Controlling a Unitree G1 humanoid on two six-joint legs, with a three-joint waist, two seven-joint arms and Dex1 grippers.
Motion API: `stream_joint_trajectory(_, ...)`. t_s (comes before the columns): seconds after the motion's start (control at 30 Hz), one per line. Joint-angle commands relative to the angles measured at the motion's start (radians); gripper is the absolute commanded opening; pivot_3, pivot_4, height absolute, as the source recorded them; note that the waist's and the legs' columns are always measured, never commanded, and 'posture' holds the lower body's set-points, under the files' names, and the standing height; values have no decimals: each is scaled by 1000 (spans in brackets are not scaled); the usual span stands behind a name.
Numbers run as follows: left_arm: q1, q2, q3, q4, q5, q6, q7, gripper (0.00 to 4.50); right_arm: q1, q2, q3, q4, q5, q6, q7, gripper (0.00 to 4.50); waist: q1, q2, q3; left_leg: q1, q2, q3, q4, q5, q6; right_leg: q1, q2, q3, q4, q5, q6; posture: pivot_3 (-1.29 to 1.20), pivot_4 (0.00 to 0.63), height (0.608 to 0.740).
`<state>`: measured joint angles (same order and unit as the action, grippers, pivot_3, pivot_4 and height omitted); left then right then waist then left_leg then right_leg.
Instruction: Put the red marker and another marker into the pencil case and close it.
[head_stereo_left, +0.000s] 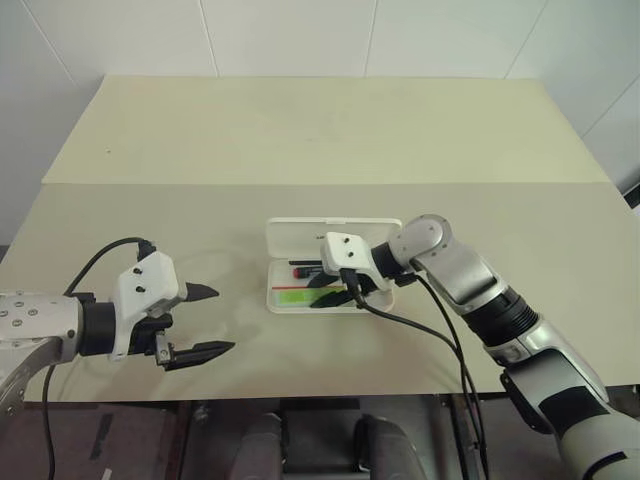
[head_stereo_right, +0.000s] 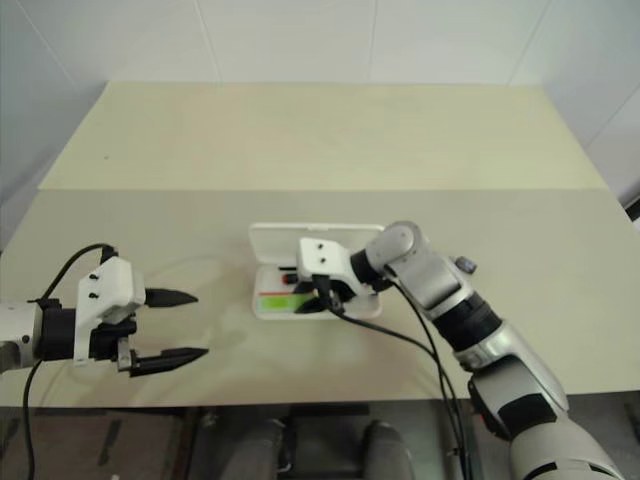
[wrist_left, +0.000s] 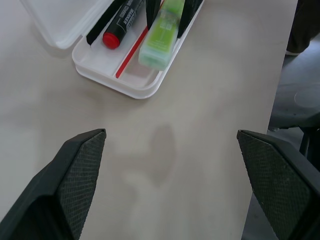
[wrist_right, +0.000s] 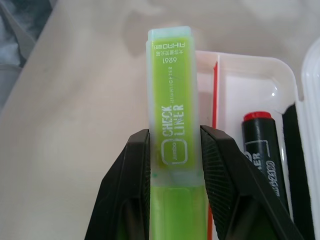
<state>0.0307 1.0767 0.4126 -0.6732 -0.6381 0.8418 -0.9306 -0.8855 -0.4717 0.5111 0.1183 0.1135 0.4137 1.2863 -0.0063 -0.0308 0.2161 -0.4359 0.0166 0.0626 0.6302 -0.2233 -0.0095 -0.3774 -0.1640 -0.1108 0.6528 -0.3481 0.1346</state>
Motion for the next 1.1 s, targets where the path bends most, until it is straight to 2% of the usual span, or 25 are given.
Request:
stream_joint_trajectory(0.03,-9,5,16,-31,-19,2,7,4500,-16,2,-21,-28,-2,-1,7,2046,0,0,0,0,0,0,0,0,0,0,0,0,0,0,0,0,150,740)
stream_joint_trajectory(0.27,-22,8,11,-24,-25,-4,8,4500,-6,-29,-46,-90,22,39,30,4463,1,0,0,0,0,0,0,0,0,0,0,0,0,0,0,0,150,740)
stream_joint_trajectory(0.4,-45,-4,20,-21,-51,-21,-7,4500,17,-114,-131,-194,130,130,98,4463,5,0,0,0,0,0,0,0,0,0,0,0,0,0,0,0,150,740)
stream_joint_trajectory(0.53,-78,-17,22,-22,-89,-42,-24,4500,130,-300,-277,-402,347,318,198,4463,19,0,0,-1,0,-1,1,-1,0,1,0,-2,-2,0,0,0,150,740)
stream_joint_trajectory(0.63,-136,-34,-11,-42,-103,-35,31,4500,228,-424,-421,-454,438,421,165,4463,20,-1,0,0,0,-1,1,-1,1,3,0,-1,-2,0,0,0,150,740)
stream_joint_trajectory(0.77,-261,-104,-130,-91,-83,-30,160,4500,323,-549,-487,-308,291,361,14,4463,22,-1,-1,7,0,1,1,-1,1,7,0,1,-2,0,0,0,150,740)
stream_joint_trajectory(0.83,-327,-157,-240,-114,-50,-32,221,4500,332,-551,-485,-194,209,295,-79,4463,23,-1,-1,11,0,2,0,-1,1,11,0,2,-2,0,0,0,150,740)
stream_joint_trajectory(0.9,-371,-200,-341,-136,-33,-17,254,4500,330,-528,-492,-119,194,269,-119,4463,23,-1,-1,15,0,3,0,-2,1,15,0,3,-7,0,0,0,150,740)
stream_joint_trajectory(1.1,-392,-217,-394,-154,-31,-2,287,4500,337,-532,-509,21,155,198,-171,4463,19,0,-1,14,1,3,-1,-1,0,14,1,3,-7,0,0,0,150,740)
